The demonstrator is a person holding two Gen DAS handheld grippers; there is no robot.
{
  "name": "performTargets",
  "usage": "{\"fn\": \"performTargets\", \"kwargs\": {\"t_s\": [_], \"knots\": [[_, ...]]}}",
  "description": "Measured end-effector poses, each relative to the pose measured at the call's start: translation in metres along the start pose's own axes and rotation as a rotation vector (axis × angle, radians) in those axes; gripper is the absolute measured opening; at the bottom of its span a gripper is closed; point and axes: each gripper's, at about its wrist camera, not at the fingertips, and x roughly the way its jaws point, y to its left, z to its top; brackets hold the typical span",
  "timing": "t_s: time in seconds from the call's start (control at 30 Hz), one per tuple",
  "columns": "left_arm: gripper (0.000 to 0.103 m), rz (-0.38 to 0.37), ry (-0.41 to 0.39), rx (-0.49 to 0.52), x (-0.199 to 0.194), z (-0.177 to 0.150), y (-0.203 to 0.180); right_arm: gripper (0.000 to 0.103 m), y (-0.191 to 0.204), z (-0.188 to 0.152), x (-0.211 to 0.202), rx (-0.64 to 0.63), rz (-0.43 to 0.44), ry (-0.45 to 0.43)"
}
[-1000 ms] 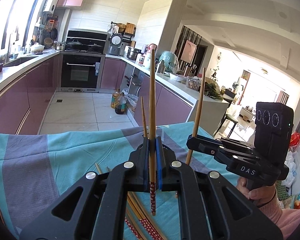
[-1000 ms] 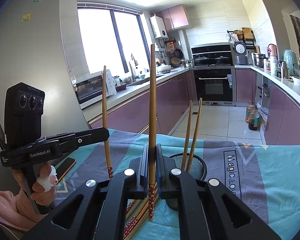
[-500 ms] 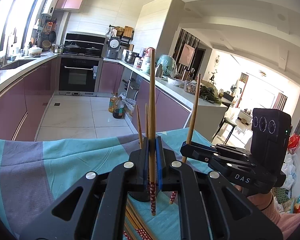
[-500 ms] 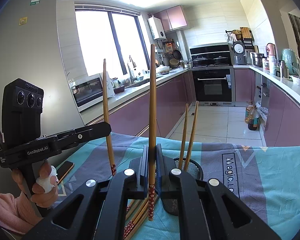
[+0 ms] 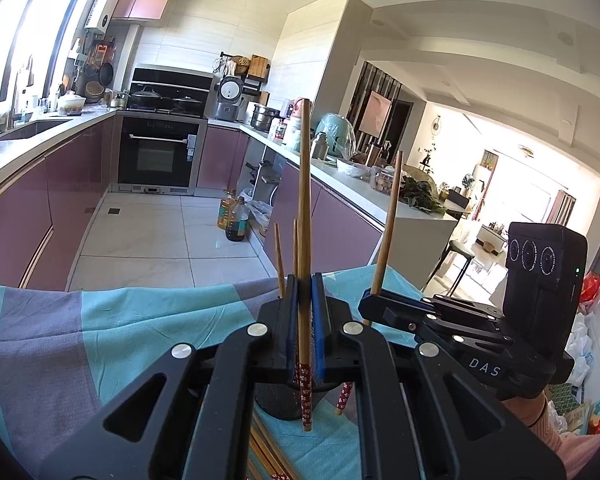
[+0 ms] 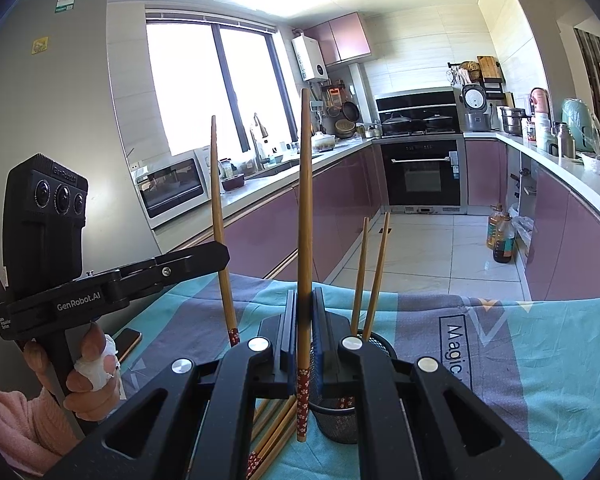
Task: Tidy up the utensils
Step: 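Carry both chopsticks upright to the mesh cup and lower them in, then open both tools to release the chopsticks into the cup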
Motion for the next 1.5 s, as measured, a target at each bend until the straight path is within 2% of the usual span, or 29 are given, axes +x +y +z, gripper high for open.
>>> {"fn": "performTargets", "kwargs": {"t_s": [0.63,1.0,1.33,1.5], "knots": [[0.007,-0.008,-0.045,0.0,-0.002,0.006,0.0,0.006,-0.009,0.016,0.007,0.006,-0.024,-0.035],[0.007,0.024,-0.071,0.025,0.005,-0.004,-0.008,0.006,-0.019,0.022,0.018,0.028,-0.048,-0.05],[0.007,0.055,-0.014,0.025,0.022,-0.024,-0.009,0.006,-0.029,0.007,0.033,0.051,-0.079,-0.007],[0.007,0.044,0.048,0.04,0.032,-0.037,-0.008,0.006,-0.032,-0.002,0.037,0.063,-0.079,0.029]]}}
